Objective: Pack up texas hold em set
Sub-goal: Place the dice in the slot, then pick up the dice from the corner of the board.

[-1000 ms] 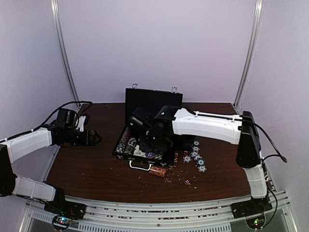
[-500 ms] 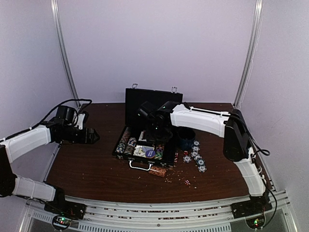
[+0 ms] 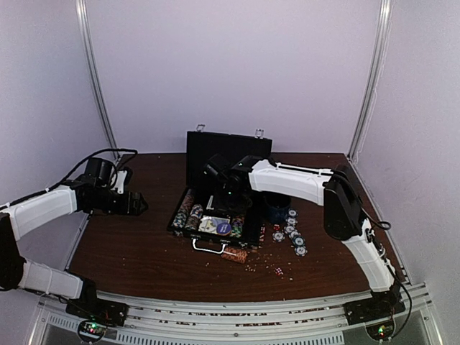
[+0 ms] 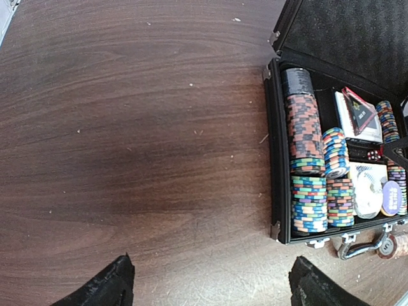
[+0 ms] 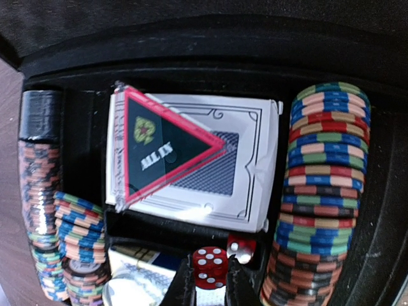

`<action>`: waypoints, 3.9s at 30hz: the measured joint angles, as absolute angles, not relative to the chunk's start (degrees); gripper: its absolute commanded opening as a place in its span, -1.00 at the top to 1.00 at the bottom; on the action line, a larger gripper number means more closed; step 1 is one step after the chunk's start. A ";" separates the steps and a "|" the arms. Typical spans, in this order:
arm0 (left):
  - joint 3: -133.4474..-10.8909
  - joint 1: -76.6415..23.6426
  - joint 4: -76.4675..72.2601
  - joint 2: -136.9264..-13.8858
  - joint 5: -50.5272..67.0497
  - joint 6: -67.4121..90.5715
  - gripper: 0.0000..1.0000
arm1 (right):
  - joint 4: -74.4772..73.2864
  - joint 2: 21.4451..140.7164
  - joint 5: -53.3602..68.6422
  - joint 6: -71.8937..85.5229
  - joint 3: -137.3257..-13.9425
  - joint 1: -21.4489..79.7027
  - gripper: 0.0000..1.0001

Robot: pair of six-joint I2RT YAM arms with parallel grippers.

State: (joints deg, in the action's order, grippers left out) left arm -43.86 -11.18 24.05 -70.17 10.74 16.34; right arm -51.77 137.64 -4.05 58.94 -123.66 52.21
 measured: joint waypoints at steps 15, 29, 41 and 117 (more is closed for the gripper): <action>-44.49 -11.18 24.05 -70.94 10.20 16.34 -0.74 | -51.07 140.46 -1.67 58.96 -125.38 51.55 1.00; -44.49 -11.18 24.05 -71.33 10.15 16.34 -0.74 | -53.36 140.51 -2.37 60.05 -125.75 51.48 1.00; -44.49 -11.18 24.05 -71.48 10.17 16.34 -0.74 | -53.45 140.88 -2.59 60.23 -126.19 51.48 0.46; -42.11 -11.18 19.35 -70.96 11.86 21.12 -0.73 | -45.43 102.17 -6.09 49.19 -63.07 67.22 0.54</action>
State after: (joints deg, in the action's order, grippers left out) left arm -42.11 -11.18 19.35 -70.96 11.86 21.12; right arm -45.43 102.17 -6.09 49.19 -63.07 67.22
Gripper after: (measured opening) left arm 0.867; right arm 0.272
